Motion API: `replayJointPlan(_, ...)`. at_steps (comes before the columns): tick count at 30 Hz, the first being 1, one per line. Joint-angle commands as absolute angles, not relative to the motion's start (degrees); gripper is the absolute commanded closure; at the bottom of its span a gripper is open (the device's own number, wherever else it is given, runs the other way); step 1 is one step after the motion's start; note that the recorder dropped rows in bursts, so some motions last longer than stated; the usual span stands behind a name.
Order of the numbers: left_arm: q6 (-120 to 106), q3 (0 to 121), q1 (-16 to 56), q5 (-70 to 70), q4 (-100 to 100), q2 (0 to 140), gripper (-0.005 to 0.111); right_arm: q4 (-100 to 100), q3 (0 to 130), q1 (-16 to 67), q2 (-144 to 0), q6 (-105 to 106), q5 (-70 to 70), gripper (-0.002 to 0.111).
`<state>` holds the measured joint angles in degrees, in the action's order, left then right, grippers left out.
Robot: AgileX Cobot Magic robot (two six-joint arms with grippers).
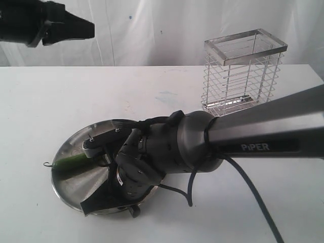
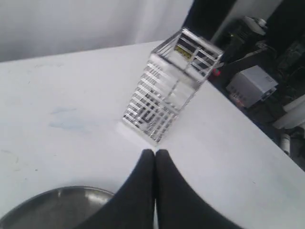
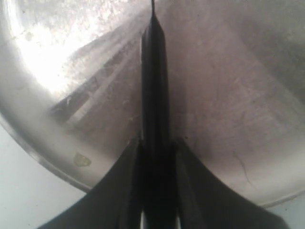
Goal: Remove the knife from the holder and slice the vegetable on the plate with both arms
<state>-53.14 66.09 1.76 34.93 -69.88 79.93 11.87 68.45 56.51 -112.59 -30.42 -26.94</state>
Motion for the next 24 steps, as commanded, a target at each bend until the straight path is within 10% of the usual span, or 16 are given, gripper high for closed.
replayJointPlan(1, -52.53, 63.60, 0.64, 34.67, -72.86, 87.38, 0.107, 12.48, 68.63, 56.56, -112.55, -28.69, -27.59, 0.108)
replayJointPlan(24, -56.63, 59.87, 0.64, 29.74, -72.82, 101.52, 0.107, 12.05, 68.63, 56.56, -112.55, -28.69, -28.11, 0.108)
